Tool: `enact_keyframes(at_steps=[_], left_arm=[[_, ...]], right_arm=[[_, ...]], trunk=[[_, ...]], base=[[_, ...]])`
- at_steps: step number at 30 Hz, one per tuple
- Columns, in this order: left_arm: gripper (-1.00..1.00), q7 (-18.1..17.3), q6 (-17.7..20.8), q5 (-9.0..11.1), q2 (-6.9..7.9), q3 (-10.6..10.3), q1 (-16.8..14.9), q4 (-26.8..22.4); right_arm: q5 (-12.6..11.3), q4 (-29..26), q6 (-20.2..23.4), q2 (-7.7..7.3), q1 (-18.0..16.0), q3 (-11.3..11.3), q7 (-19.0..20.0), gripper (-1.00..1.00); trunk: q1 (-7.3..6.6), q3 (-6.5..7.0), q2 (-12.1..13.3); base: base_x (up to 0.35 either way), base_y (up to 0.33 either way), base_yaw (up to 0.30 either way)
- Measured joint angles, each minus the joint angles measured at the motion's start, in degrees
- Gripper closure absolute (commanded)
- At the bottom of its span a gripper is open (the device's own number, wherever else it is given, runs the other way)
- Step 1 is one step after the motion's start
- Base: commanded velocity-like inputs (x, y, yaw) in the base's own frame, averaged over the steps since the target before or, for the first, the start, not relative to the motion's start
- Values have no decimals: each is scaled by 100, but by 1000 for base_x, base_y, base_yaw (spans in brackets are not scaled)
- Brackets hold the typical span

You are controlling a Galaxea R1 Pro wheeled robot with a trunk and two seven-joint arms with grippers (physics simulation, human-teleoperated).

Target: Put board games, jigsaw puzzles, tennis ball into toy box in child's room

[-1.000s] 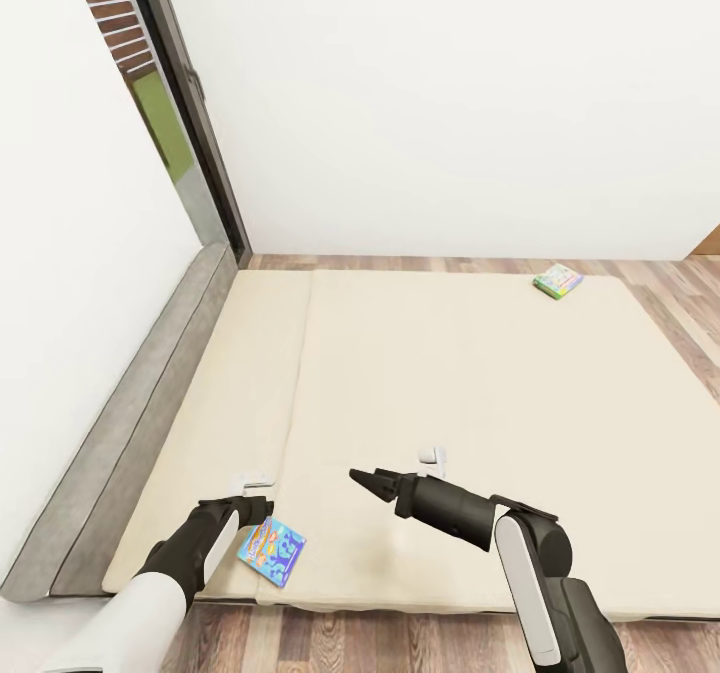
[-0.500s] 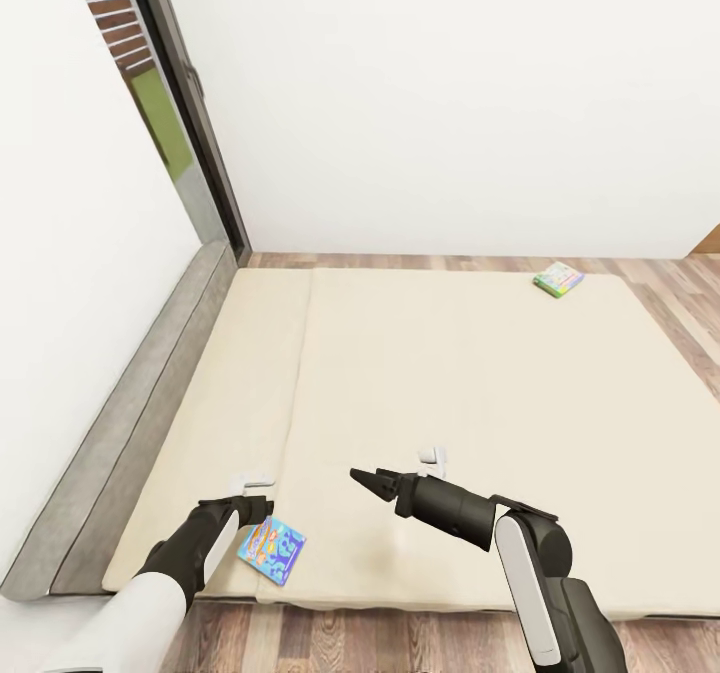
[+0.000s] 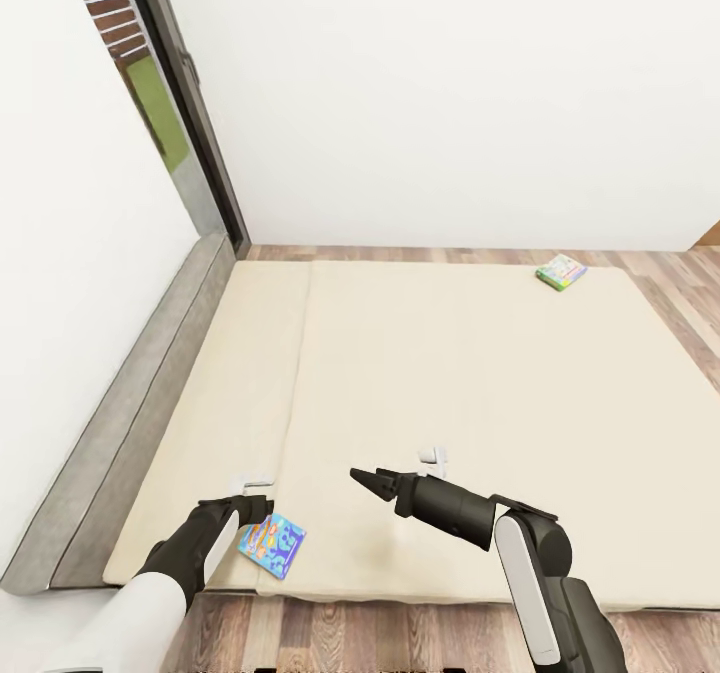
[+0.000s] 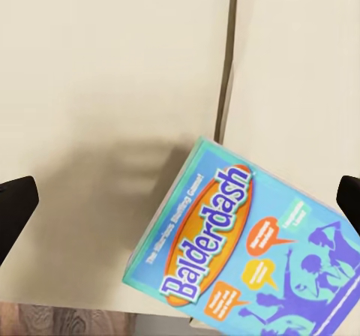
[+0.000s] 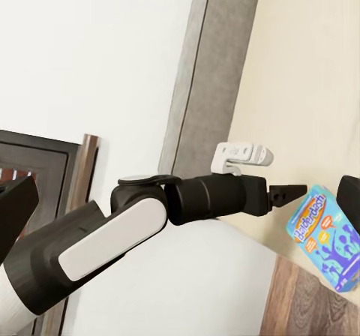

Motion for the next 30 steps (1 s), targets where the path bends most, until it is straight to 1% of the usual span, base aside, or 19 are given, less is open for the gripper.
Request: enact_keyframes(at_steps=[18, 30], left_arm=[[-100, -66, -105, 38, -2, 3, 0, -23], [-100, -77, -105, 49, -17, 30, 0, -177]], right_arm=[[8, 13, 0, 9, -3, 6, 1, -100], [11, 17, 0, 10, -3, 8, 2, -100]], trunk=[[0, -169, 0], [0, -282, 0]], base=[[0, 0, 0], [0, 0, 0]])
